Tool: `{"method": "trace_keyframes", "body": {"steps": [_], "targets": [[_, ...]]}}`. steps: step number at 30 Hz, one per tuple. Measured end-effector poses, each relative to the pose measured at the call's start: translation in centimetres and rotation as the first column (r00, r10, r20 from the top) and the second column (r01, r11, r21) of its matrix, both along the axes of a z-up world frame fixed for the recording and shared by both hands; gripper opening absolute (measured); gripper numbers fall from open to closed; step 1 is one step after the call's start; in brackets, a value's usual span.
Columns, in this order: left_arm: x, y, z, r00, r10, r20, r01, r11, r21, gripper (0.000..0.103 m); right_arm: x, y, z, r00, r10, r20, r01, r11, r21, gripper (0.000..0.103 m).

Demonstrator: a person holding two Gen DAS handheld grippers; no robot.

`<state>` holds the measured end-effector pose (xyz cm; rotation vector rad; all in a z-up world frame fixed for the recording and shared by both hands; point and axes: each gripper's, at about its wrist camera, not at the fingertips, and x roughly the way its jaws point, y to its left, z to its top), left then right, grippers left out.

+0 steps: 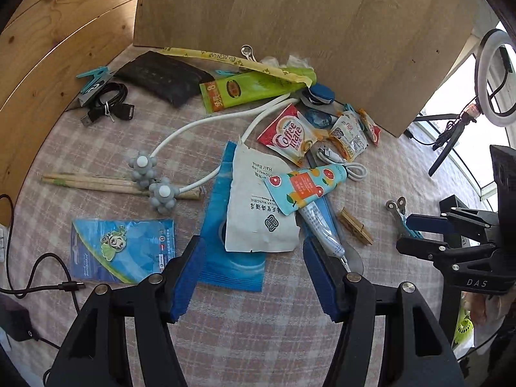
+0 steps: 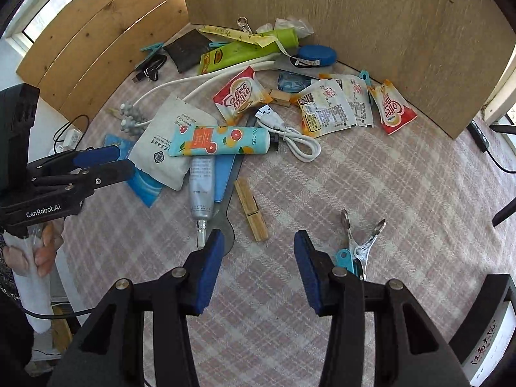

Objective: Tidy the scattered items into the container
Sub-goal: 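Move both tools back over the wooden clothespin and white paper packet, then grasp the wooden clothespin with the right tool while the left grasps the white paper packet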

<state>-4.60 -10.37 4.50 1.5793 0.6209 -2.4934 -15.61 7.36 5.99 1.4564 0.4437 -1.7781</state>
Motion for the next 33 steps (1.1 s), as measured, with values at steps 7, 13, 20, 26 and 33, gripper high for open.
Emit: {"method": "trace_keyframes", "body": {"steps": [7, 13, 20, 26, 33], "targets": [[-1.4, 0.4, -1.0, 0.999, -0.027, 0.022, 0.027, 1.0, -0.005, 0.059, -1.1, -1.2, -1.5, 1.0, 0.004, 0.024, -0.004, 1.0, 0.013, 0.043], [-2.7, 0.8, -1.1, 0.998, -0.059, 0.021, 0.059, 0.998, -0.002, 0.054, -1.6, -1.9, -2.7, 0.999, 0.022, 0.037, -0.023, 0.999, 0.037, 0.038], [-3.6, 1.1, -1.4, 0.996, -0.084, 0.023, 0.084, 0.996, 0.017, 0.04, -1.4, -3.1, -3.6, 0.998, 0.059, 0.032, -0.061, 0.996, 0.06, 0.034], [-3.7, 1.7, -1.3, 0.994, -0.111, 0.015, 0.11, 0.994, 0.026, 0.018, -0.9, -4.1, -4.3, 0.997, 0.081, 0.006, -0.081, 0.992, 0.093, 0.024], [-3.0, 1.4, -0.1, 0.996, -0.084, -0.013, 0.085, 0.996, 0.019, 0.01, -1.2, -2.8, -3.8, 0.999, 0.025, 0.024, -0.027, 0.996, 0.08, 0.013]]}}
